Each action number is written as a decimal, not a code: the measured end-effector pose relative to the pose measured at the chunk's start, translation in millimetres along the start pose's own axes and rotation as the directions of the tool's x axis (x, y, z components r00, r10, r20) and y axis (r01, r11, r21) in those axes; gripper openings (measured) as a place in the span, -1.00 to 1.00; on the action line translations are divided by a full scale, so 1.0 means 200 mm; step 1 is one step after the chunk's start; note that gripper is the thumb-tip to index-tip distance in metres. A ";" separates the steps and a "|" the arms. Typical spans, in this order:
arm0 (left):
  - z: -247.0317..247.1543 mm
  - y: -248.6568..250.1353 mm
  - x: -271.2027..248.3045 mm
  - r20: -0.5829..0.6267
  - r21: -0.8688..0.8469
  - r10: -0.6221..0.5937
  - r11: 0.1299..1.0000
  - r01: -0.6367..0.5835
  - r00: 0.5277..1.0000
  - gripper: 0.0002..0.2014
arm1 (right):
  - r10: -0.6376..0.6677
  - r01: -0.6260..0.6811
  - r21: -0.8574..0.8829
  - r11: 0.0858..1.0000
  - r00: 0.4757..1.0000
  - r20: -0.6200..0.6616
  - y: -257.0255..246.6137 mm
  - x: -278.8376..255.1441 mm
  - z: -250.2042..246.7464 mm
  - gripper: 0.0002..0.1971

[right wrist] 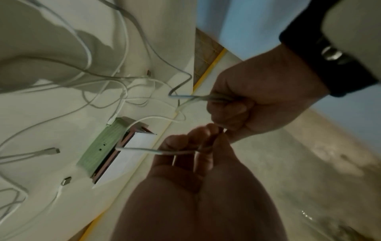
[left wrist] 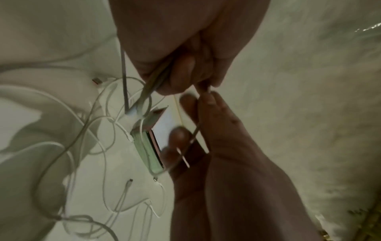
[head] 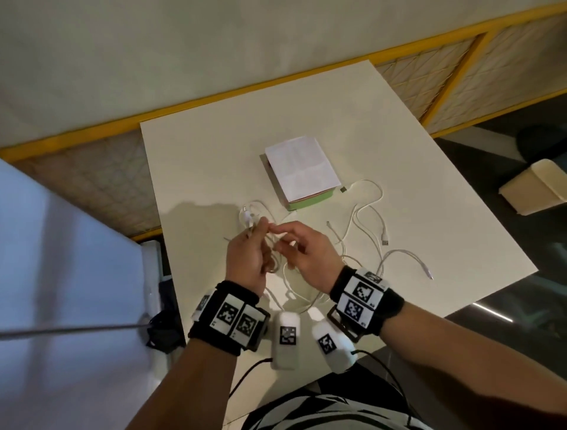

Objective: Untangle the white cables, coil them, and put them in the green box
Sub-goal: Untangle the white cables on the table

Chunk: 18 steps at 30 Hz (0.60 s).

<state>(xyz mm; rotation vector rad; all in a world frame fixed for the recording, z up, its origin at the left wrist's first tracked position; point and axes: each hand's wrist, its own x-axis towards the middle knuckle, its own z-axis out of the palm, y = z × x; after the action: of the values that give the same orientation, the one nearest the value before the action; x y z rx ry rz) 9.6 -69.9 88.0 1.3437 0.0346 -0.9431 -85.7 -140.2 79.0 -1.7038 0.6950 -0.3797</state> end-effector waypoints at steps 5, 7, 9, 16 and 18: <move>-0.17 0.00 0.06 -0.030 -0.138 0.037 0.990 -0.040 0.999 -0.70 | 0.135 0.010 -0.541 0.841 0.964 0.228 0.14 -0.09 -0.11 -0.72; -0.27 0.02 0.09 -0.041 -0.282 0.032 0.959 -0.042 0.999 -0.68 | 0.137 0.047 -0.670 0.741 0.966 0.219 0.23 -0.13 -0.20 -0.61; -0.33 0.04 0.11 -0.043 -0.374 0.047 0.926 -0.060 0.998 -0.67 | 0.021 0.100 -0.700 0.708 0.986 0.162 0.29 -0.14 -0.28 -0.67; -0.53 0.16 0.13 -0.170 -0.405 0.112 0.898 -0.173 0.979 -0.57 | -0.036 -0.111 -0.739 0.665 0.983 -0.181 0.38 0.10 -0.50 -0.82; -0.60 0.16 0.14 -0.210 -0.386 0.115 0.902 -0.190 0.971 -0.56 | 0.140 -0.275 -0.473 0.837 0.943 -0.301 0.36 0.18 -0.57 -0.79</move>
<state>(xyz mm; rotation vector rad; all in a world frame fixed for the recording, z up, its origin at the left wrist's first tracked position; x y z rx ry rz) 104.9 12.0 64.2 1.0244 0.2496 -0.6324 -143.3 -258.3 35.1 -2.0688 1.2509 -0.2740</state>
